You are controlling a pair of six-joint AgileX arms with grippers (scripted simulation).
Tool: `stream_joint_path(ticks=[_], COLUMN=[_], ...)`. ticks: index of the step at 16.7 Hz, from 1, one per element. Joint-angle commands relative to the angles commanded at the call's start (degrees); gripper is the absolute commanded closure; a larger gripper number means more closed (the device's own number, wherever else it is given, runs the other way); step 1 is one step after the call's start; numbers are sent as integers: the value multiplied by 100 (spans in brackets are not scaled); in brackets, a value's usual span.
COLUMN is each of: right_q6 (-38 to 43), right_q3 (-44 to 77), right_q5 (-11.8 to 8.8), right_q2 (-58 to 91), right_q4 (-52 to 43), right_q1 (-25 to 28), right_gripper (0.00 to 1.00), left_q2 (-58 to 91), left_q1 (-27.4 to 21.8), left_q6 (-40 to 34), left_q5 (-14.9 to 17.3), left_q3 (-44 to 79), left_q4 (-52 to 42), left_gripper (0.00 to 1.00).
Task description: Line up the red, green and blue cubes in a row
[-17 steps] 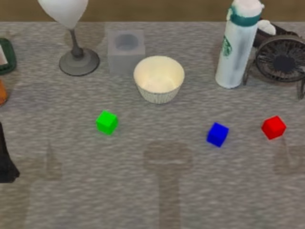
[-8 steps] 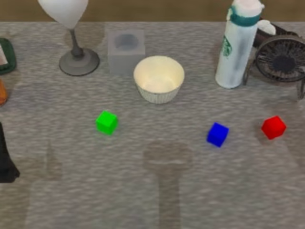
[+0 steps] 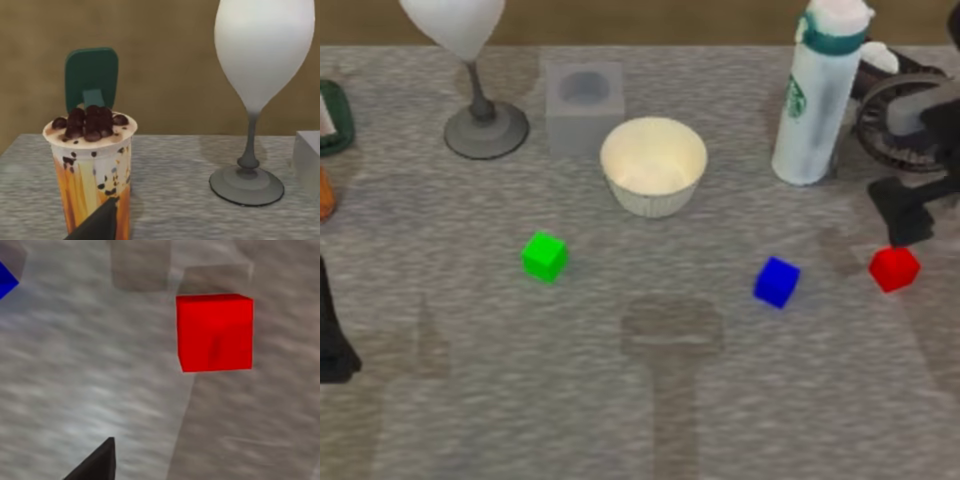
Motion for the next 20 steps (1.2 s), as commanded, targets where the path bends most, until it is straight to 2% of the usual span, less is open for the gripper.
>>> stream_joint_path(ticks=[5, 12, 20], right_q6=[-127, -136, -121], right_q3=[1037, 1092, 247], right_q5=[6, 6, 11], right_q2=[1167, 1258, 1938], right_q4=[-577, -589, 967], right_q1=[113, 95, 128], right_gripper=[0, 0, 0], left_q2=[0, 0, 0], left_q1=[0, 0, 0], left_q6=[0, 0, 0], left_q5=[0, 0, 0], left_q3=[0, 0, 0], left_q4=[0, 0, 0], left_gripper=[0, 0, 0])
